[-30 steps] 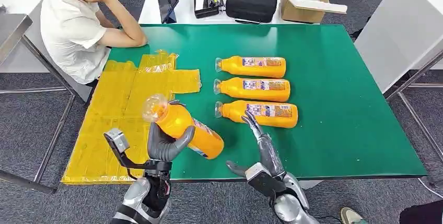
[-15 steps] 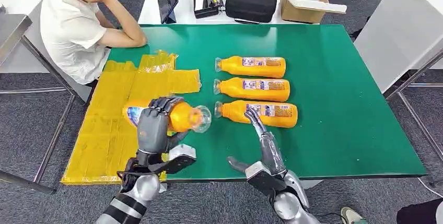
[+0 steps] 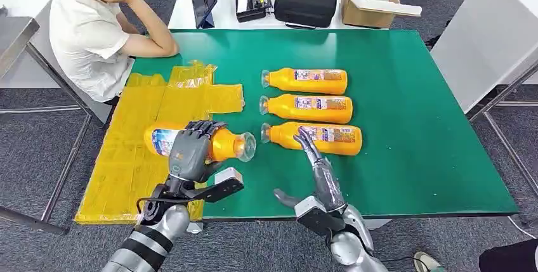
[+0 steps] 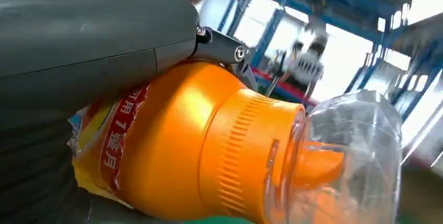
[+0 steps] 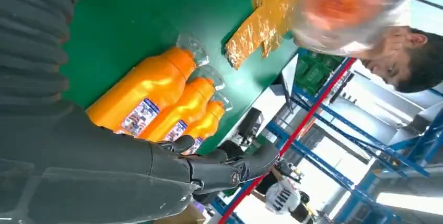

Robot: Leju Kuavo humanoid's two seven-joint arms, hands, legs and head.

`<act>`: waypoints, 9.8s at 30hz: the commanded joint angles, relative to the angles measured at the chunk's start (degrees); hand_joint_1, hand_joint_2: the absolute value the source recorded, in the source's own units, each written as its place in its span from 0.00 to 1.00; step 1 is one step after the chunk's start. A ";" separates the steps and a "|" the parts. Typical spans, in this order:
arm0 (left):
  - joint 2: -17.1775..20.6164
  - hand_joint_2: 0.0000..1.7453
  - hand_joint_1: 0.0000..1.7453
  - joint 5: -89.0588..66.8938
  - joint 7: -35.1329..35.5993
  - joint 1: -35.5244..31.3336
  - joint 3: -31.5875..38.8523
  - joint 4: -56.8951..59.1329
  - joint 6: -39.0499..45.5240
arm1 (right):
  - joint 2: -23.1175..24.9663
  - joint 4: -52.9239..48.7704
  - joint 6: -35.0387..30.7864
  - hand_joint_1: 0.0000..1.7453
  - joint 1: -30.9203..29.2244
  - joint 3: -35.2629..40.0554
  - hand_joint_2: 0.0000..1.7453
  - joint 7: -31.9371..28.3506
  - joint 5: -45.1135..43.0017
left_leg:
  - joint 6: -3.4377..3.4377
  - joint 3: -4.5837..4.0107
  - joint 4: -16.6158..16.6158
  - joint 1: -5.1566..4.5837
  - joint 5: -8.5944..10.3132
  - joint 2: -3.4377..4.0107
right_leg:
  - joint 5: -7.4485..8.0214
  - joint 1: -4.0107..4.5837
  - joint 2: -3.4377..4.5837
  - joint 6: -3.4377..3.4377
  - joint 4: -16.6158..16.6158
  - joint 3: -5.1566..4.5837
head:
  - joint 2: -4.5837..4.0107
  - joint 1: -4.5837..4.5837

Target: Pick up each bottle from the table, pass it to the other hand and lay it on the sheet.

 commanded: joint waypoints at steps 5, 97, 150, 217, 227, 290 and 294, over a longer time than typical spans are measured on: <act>1.69 1.00 1.00 -6.15 3.71 -13.92 -2.31 33.97 -9.49 | 2.26 6.64 2.26 0.00 -5.08 -1.58 1.00 -2.22 -1.89 | -0.03 0.29 -0.03 0.10 0.01 0.16 | -0.01 0.13 0.06 -0.22 -0.08 0.29 | 0.00 0.00; -8.68 1.00 0.00 52.14 -8.38 7.93 2.35 -8.77 -8.93 | -14.67 29.89 -7.34 0.00 -18.25 0.25 1.00 26.98 32.46 | 0.00 0.54 0.06 -0.05 -0.10 0.00 | -0.10 0.11 -0.09 -0.27 -0.10 0.68 | 0.00 -0.02; -8.30 1.00 0.00 55.33 -8.10 7.01 -3.67 -6.39 -9.94 | -19.19 32.58 10.31 1.00 -11.38 -4.16 1.00 25.70 17.55 | 0.13 0.75 -0.06 -0.02 0.14 -0.37 | 0.03 0.05 -0.43 -0.09 -0.30 0.94 | 0.00 -0.02; -7.07 1.00 0.00 79.16 -14.60 8.02 -5.39 -4.26 -28.38 | -5.20 15.33 13.78 1.00 -11.13 -0.57 1.00 1.38 -6.31 | 0.37 0.16 0.07 -0.09 -0.06 0.22 | 0.14 -0.04 0.15 0.06 -0.22 0.32 | 0.00 -0.02; -8.36 1.00 0.00 84.70 -10.63 6.67 -5.81 -1.79 -38.13 | -2.82 20.13 13.98 1.00 -13.82 6.05 1.00 -1.14 -6.45 | 0.37 0.25 0.05 -0.09 -0.08 0.23 | 0.10 -0.04 0.14 0.03 -0.25 0.42 | 0.00 -0.02; -3.39 1.00 1.00 64.36 -14.74 2.40 0.55 -6.16 -14.65 | 0.99 18.14 -30.78 0.00 -13.91 -10.64 1.00 -0.34 10.36 | 0.37 0.12 0.01 -0.17 0.02 0.04 | 0.09 -0.13 -0.04 0.05 -0.19 0.28 | 0.00 0.00; -2.40 1.00 1.00 57.87 -14.66 2.58 0.63 -6.54 -10.81 | 3.89 14.56 -30.78 0.00 -12.43 -15.66 1.00 -4.33 7.47 | 0.36 0.06 0.04 -0.14 0.02 0.07 | 0.11 -0.11 0.00 0.08 -0.18 0.22 | 0.00 0.00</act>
